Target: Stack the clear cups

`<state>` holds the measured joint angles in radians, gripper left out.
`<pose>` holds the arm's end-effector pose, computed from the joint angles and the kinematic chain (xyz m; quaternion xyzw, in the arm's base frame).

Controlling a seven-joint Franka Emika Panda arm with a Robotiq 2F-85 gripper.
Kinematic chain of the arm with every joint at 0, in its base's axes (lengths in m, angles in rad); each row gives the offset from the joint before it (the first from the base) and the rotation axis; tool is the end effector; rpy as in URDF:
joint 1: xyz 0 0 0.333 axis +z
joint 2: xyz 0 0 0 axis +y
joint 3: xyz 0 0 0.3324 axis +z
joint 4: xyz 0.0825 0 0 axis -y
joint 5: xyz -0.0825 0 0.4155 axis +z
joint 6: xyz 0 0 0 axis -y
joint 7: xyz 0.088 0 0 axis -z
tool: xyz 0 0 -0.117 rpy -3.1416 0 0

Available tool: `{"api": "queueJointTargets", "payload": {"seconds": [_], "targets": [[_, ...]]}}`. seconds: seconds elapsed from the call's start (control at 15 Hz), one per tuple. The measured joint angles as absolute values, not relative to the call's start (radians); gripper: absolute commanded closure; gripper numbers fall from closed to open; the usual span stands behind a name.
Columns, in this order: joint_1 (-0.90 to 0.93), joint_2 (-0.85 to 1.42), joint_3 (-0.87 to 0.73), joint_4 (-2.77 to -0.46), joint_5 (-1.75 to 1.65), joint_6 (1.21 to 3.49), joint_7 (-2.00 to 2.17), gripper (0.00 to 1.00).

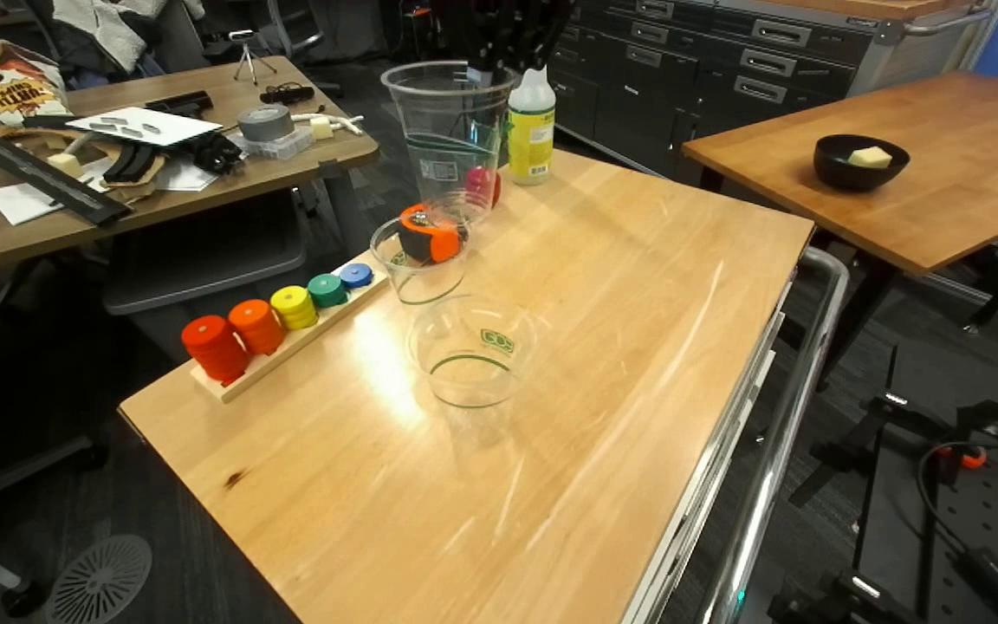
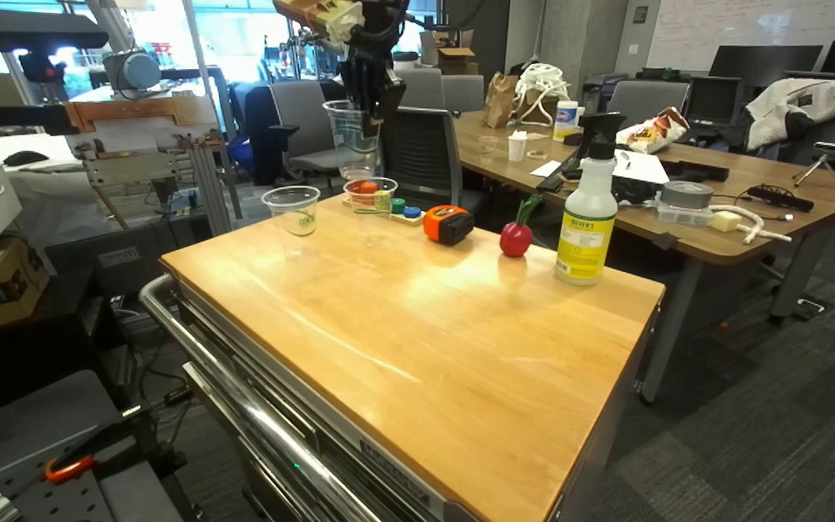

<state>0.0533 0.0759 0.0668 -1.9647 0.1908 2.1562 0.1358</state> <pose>0.6111 0.0824 0.4385 -0.9932 0.0560 -0.0462 0.0915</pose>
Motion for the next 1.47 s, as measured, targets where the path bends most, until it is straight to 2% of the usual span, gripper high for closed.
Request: {"api": "queueJointTargets", "payload": {"seconds": [1.13,1.2,1.27,1.47], "targets": [[0.082,0.215,0.089,-1.971,0.129,2.363,0.036,0.99],[0.081,0.224,0.086,-1.971,0.122,2.365,0.036,0.69],[0.081,0.231,0.085,-1.971,0.117,2.366,0.035,0.69],[0.080,0.246,0.082,-1.971,0.098,2.366,0.031,0.46]]}}
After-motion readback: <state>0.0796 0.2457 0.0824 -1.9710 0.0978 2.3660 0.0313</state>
